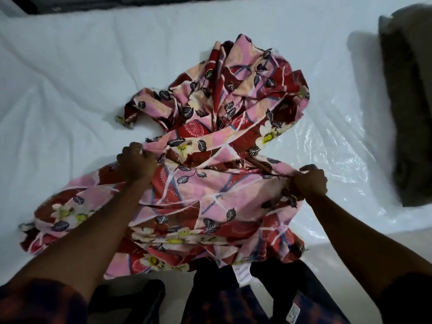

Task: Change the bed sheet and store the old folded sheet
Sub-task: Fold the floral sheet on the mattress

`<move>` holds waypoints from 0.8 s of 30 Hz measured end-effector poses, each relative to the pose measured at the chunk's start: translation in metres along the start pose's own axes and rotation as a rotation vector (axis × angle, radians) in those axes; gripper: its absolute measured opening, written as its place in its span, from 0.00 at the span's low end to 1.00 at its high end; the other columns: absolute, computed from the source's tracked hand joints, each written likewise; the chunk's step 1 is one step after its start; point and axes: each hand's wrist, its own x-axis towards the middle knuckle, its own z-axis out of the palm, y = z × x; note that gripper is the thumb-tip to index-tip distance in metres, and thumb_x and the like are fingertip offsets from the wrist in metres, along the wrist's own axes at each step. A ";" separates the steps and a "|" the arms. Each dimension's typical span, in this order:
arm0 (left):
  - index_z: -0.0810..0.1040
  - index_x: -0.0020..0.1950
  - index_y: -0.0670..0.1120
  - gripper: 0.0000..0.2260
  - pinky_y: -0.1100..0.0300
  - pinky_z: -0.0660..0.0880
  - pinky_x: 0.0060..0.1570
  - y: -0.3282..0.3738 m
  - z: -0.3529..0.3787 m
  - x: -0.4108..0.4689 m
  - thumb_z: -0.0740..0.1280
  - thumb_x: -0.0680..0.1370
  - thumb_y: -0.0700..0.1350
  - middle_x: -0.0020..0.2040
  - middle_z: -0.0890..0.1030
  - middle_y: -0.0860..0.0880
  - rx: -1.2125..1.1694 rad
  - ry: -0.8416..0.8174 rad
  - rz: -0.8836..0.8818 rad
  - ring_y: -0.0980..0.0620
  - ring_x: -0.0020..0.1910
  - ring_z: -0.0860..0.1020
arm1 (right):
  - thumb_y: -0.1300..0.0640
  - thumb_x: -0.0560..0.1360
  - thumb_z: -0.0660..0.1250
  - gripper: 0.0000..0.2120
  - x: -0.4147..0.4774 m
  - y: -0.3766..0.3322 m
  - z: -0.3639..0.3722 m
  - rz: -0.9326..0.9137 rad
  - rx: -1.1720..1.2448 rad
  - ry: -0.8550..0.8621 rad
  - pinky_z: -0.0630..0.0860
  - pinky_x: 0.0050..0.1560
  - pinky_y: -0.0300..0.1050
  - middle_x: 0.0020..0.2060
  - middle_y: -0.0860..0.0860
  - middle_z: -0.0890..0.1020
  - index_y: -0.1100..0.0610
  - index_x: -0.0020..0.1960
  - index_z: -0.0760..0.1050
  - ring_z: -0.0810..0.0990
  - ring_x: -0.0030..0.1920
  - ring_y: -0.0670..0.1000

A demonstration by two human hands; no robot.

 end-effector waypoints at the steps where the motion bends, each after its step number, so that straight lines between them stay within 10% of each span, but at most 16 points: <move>1: 0.78 0.61 0.43 0.15 0.45 0.71 0.56 0.010 -0.001 -0.002 0.68 0.76 0.46 0.60 0.79 0.38 0.015 -0.015 0.069 0.36 0.60 0.74 | 0.47 0.70 0.70 0.13 -0.004 -0.013 0.005 -0.059 0.028 0.003 0.75 0.61 0.56 0.55 0.52 0.80 0.48 0.53 0.79 0.79 0.59 0.57; 7: 0.77 0.65 0.45 0.26 0.48 0.74 0.55 0.101 0.036 -0.006 0.65 0.73 0.59 0.58 0.80 0.44 0.068 -0.161 0.834 0.41 0.57 0.76 | 0.37 0.65 0.73 0.21 -0.008 -0.099 0.041 -0.284 0.161 -0.338 0.79 0.57 0.54 0.47 0.47 0.86 0.42 0.55 0.77 0.84 0.49 0.50; 12: 0.72 0.66 0.47 0.19 0.43 0.76 0.53 0.158 0.088 -0.026 0.61 0.81 0.57 0.56 0.79 0.41 0.331 -0.336 0.870 0.38 0.55 0.79 | 0.47 0.71 0.72 0.24 -0.009 -0.124 0.060 -0.468 0.161 -0.344 0.77 0.44 0.44 0.40 0.48 0.83 0.43 0.66 0.72 0.84 0.44 0.53; 20: 0.75 0.62 0.38 0.12 0.65 0.62 0.36 0.175 0.052 0.030 0.56 0.86 0.43 0.48 0.77 0.44 -0.281 -0.068 0.205 0.48 0.47 0.75 | 0.60 0.71 0.59 0.20 0.048 -0.093 0.007 -0.316 0.378 0.200 0.69 0.47 0.40 0.48 0.51 0.82 0.51 0.61 0.78 0.77 0.45 0.47; 24: 0.74 0.68 0.38 0.16 0.56 0.69 0.53 0.157 0.036 0.067 0.55 0.85 0.43 0.63 0.79 0.37 -0.286 -0.012 -0.090 0.41 0.61 0.77 | 0.56 0.67 0.63 0.19 0.075 -0.085 -0.031 -0.057 0.501 0.272 0.78 0.53 0.49 0.40 0.49 0.80 0.49 0.56 0.78 0.79 0.42 0.51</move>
